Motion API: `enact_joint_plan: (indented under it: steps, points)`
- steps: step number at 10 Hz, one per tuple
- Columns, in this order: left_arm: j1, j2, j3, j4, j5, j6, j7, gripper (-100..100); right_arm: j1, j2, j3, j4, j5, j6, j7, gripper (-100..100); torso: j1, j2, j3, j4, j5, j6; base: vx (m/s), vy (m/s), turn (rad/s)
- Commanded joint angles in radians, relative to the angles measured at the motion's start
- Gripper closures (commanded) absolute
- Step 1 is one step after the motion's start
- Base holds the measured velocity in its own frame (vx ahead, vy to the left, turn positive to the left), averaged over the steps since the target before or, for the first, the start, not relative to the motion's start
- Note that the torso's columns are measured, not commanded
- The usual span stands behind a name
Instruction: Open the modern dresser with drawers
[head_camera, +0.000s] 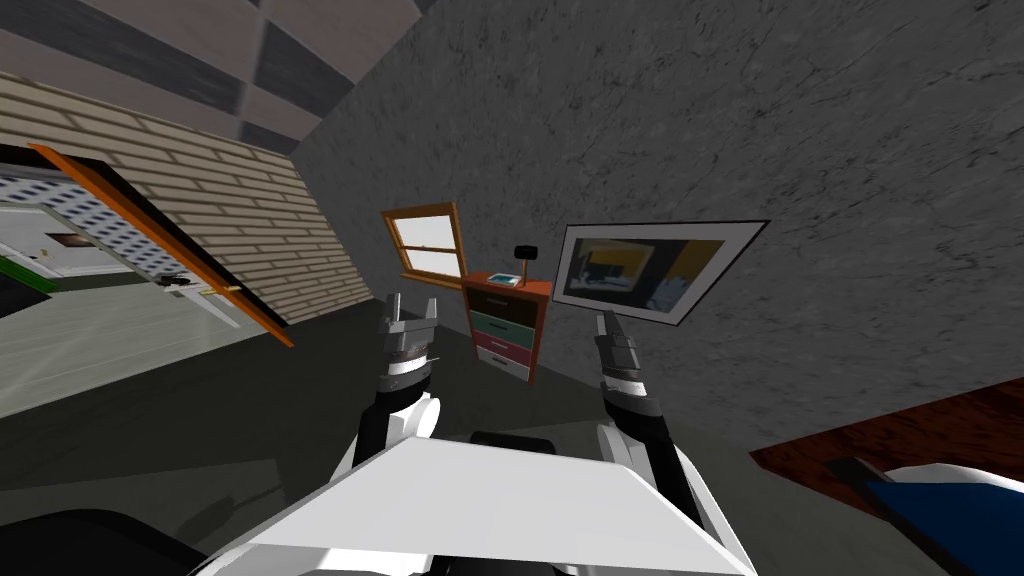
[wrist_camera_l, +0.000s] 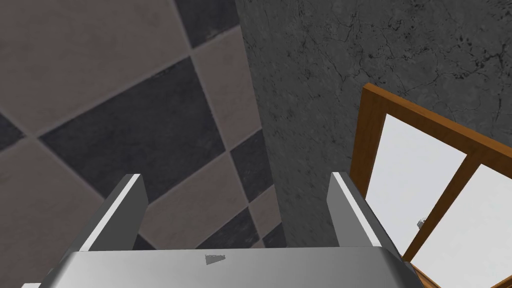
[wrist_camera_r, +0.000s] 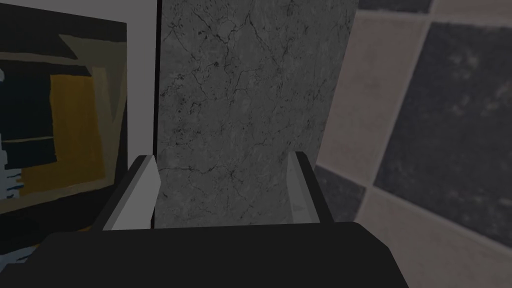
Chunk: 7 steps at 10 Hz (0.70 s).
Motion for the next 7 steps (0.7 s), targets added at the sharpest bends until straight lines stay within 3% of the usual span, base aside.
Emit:
enact_joint_plan:
  steps: [1,4,5,7]
  points:
    - [0.0,0.0,0.0,0.0,0.0,0.0,0.0,0,0.0,0.0,0.0,0.0,0.0,0.0,0.0,0,0.0,0.074,-0.147,0.074,0.0,0.0,0.0,0.0,0.0]
    - [0.0,0.0,0.0,0.0,0.0,0.0,0.0,0,0.0,0.0,0.0,0.0,0.0,0.0,0.0,0,0.0,0.296,-0.59,0.295,0.0,0.0,0.0,0.0,0.0]
    - [-0.004,0.037,-0.001,0.003,-0.001,0.011,0.0,-100,0.0,0.0,0.0,0.0,0.0,0.0,0.0,0,0.0,0.369,-0.738,0.369,0.0,0.0,0.016,0.002,-0.013]
    - [-0.014,0.085,-0.004,0.011,-0.004,0.036,0.002,-100,0.0,0.0,0.0,0.0,0.0,0.0,0.0,0,0.0,0.411,-0.827,0.412,0.0,0.0,0.03,0.0,-0.028]
